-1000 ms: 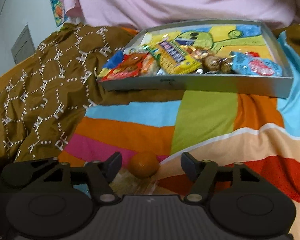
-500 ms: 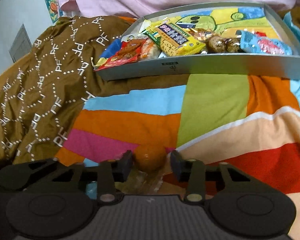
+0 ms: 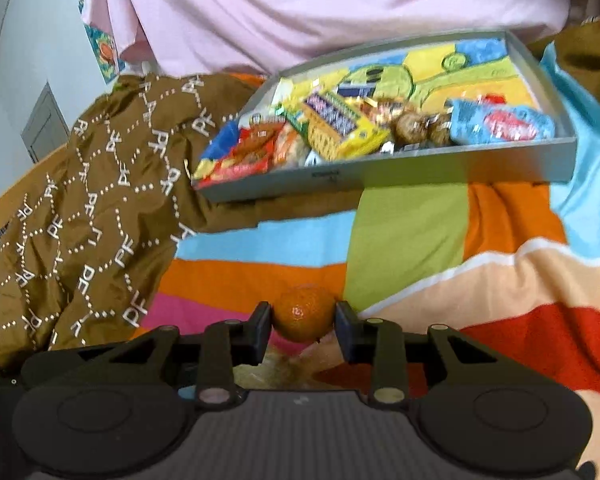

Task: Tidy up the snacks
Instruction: 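Close the left tool on the cake while the right tool grasps the orange, then carry the cake with the left tool while the right tool carries the orange to the tray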

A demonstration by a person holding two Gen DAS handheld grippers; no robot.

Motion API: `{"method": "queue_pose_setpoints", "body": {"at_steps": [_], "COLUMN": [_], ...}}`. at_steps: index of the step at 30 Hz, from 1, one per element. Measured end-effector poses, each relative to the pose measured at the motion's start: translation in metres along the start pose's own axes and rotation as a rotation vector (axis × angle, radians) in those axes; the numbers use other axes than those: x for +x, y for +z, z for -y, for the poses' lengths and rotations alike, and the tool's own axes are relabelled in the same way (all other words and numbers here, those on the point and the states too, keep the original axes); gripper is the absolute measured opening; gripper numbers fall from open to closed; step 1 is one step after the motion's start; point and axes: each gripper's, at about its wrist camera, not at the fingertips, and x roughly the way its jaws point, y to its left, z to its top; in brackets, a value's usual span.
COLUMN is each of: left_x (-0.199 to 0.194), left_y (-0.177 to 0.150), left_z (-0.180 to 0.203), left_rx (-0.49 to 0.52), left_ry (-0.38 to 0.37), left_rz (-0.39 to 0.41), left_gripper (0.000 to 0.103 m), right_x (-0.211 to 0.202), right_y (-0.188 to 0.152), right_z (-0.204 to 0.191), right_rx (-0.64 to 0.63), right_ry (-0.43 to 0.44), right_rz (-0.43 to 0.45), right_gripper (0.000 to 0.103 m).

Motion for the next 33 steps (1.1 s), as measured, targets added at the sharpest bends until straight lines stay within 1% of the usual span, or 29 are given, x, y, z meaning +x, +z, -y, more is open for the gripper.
{"method": "queue_pose_setpoints", "body": {"at_steps": [7, 13, 20, 23, 25, 27, 30, 33], "left_x": [-0.011, -0.016, -0.007, 0.005, 0.015, 0.028, 0.047, 0.06], "left_y": [0.018, 0.045, 0.094, 0.115, 0.126, 0.137, 0.148, 0.154], "left_z": [-0.007, -0.008, -0.009, -0.004, 0.0, 0.004, 0.005, 0.005], "left_rx": [-0.033, -0.05, -0.109, -0.109, -0.105, -0.113, -0.17, -0.207], "left_ry": [0.088, 0.132, 0.109, 0.086, 0.075, 0.061, 0.05, 0.051], "left_rz": [0.092, 0.168, 0.248, 0.275, 0.284, 0.274, 0.261, 0.257], "left_gripper": [0.05, 0.05, 0.051, 0.051, 0.051, 0.051, 0.051, 0.051], "right_x": [-0.024, -0.042, -0.061, -0.063, -0.062, -0.059, -0.053, -0.05], "right_y": [0.012, 0.02, 0.028, 0.033, 0.036, 0.038, 0.039, 0.039], "right_z": [0.013, 0.027, 0.05, 0.062, 0.07, 0.078, 0.085, 0.087], "right_rx": [0.033, 0.078, 0.103, 0.092, 0.088, 0.088, 0.075, 0.058], "right_ry": [-0.01, -0.045, -0.157, -0.219, -0.253, -0.276, -0.308, -0.312], "right_rz": [0.107, 0.202, 0.348, 0.399, 0.416, 0.422, 0.421, 0.426], "right_gripper": [0.038, 0.038, 0.038, 0.038, 0.038, 0.038, 0.038, 0.038]}}
